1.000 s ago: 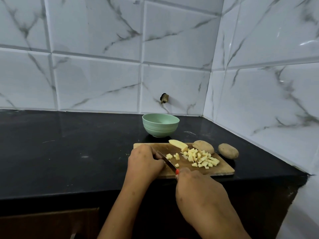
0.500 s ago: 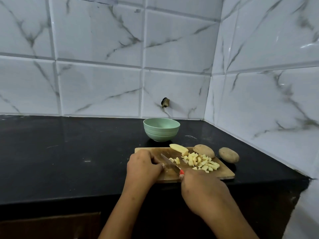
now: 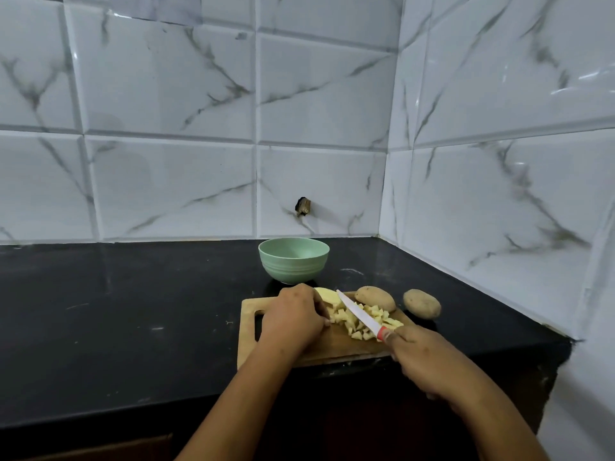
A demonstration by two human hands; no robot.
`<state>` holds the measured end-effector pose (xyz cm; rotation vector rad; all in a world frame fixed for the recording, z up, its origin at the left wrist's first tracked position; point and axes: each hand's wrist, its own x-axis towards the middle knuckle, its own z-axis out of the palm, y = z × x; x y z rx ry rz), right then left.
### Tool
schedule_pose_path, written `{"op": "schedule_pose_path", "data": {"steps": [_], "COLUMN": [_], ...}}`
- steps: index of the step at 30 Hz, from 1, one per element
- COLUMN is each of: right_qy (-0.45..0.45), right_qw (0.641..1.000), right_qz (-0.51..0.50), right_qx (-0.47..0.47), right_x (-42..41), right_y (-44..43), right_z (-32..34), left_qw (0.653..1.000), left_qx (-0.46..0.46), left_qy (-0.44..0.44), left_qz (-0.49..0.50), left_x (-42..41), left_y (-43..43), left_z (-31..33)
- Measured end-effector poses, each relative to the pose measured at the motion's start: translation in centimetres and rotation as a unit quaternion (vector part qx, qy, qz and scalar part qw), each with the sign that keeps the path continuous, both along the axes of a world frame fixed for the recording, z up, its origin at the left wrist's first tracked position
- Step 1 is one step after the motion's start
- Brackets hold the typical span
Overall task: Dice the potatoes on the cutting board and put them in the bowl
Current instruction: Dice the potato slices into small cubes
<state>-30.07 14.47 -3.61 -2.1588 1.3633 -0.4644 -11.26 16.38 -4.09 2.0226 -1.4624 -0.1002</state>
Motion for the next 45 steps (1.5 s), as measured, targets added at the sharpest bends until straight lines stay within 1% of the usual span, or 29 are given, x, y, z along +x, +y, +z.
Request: {"op": "schedule_pose_path", "data": {"steps": [3, 6, 8, 9, 11, 13, 15, 18, 20, 22, 25, 27, 29, 32, 34, 39, 40, 43, 44, 45], "right_qy": [-0.011, 0.023, 0.047, 0.062, 0.083, 0.077, 0.058, 0.022, 0.012, 0.007, 0.003, 0.01, 0.021, 0.045, 0.056, 0.071, 0.074, 0.079, 0.078, 0.076], "right_qw": [1.0, 0.999, 0.998, 0.997, 0.996, 0.997, 0.998, 0.999, 0.999, 0.998, 0.996, 0.991, 0.986, 0.985, 0.984, 0.978, 0.977, 0.974, 0.972, 0.971], "right_qz": [-0.004, -0.007, -0.001, 0.002, 0.005, 0.01, 0.012, 0.003, -0.002, -0.01, -0.028, -0.04, -0.032, 0.012, 0.025, 0.007, -0.002, -0.022, -0.025, -0.026], "right_qx": [-0.013, -0.037, -0.034, -0.035, -0.036, -0.029, -0.031, -0.037, -0.041, -0.054, -0.087, -0.131, -0.162, -0.167, -0.164, -0.195, -0.2, -0.213, -0.22, -0.226], "right_x": [0.2, 0.4, 0.0, -0.3, -1.2, -2.0, -2.3, -2.0, -1.8, -1.7, -1.4, -0.9, -0.1, 1.6, 2.5, 3.1, 3.1, 3.2, 3.3, 3.4], "right_y": [0.1, -0.1, -0.2, -0.2, -0.3, 0.0, 0.3, 0.4, 0.3, 0.3, 0.8, 1.9, 3.2, 4.9, 5.2, 4.1, 3.8, 3.0, 2.9, 2.9], "right_z": [-0.2, -0.4, -0.2, 0.0, 0.8, 1.6, 2.0, 1.9, 1.4, 0.6, 0.1, 0.1, 0.1, -0.3, -0.8, -1.0, -0.9, -0.6, -0.6, -0.7], "left_qw": [1.0, 0.999, 0.998, 0.998, 0.999, 0.999, 0.996, 0.981, 0.97, 0.964, 0.968, 0.969, 0.973, 0.985, 0.993, 0.997, 0.998, 0.989, 0.984, 0.983], "left_qx": [-0.01, -0.017, -0.016, -0.017, -0.022, -0.028, -0.011, 0.073, 0.138, 0.169, 0.142, 0.123, 0.113, 0.074, 0.038, 0.009, 0.004, -0.008, -0.007, 0.0], "left_qy": [0.004, 0.024, 0.052, 0.052, 0.012, -0.04, -0.081, -0.146, -0.147, -0.137, -0.151, -0.182, -0.185, -0.155, -0.109, -0.046, -0.017, 0.143, 0.175, 0.18], "left_qz": [-0.011, -0.03, -0.044, -0.043, -0.023, -0.004, -0.026, -0.101, -0.137, -0.155, -0.144, -0.113, -0.079, -0.031, -0.008, 0.053, 0.055, 0.03, 0.028, 0.032], "left_x": [0.0, 0.4, 1.0, 1.4, 2.3, 3.0, 3.4, 3.6, 3.5, 3.4, 3.7, 4.0, 4.0, 4.0, 4.0, 3.8, 3.9, 3.9, 3.8, 3.6], "left_y": [-0.8, -1.0, -0.8, -0.6, -0.4, -0.8, -1.9, -4.3, -5.4, -5.7, -5.4, -4.9, -4.1, -2.6, -1.8, -0.5, -0.3, 0.2, 0.4, 0.6], "left_z": [0.0, 0.0, 0.1, 0.2, 0.5, 0.9, 1.2, 1.4, 1.3, 1.1, 1.1, 1.1, 1.0, 0.9, 0.8, 0.7, 0.8, 1.0, 1.0, 1.0]}}
